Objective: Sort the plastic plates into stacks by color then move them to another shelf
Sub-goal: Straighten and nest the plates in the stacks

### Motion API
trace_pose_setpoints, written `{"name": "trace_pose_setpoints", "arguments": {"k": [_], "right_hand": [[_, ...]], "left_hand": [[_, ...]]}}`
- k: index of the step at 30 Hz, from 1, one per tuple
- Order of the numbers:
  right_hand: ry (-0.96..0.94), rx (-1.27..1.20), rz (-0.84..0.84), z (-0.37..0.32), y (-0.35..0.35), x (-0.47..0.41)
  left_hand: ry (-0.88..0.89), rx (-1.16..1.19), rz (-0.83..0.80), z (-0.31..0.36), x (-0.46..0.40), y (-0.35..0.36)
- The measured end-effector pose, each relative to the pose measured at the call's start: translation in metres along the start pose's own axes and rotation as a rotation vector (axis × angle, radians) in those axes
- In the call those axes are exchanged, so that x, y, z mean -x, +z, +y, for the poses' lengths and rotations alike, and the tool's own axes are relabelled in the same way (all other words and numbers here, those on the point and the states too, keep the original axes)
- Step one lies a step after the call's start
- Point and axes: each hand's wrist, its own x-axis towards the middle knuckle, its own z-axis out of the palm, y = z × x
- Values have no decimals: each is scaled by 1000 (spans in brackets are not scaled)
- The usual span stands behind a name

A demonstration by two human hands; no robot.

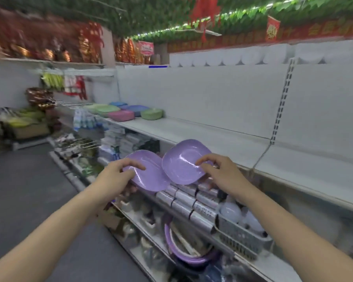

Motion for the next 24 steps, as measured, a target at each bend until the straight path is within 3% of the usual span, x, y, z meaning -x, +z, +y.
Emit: {"name": "trace_pose_setpoints", "arguments": {"k": [12,24], "right_hand": [[-115,-59,-278,-41,243,-152],[-128,-180,-390,-43,369,-386]], "left_hand": [[-114,-46,254,-111,-54,-193],[-116,-98,343,-170,-257,-303]]}}
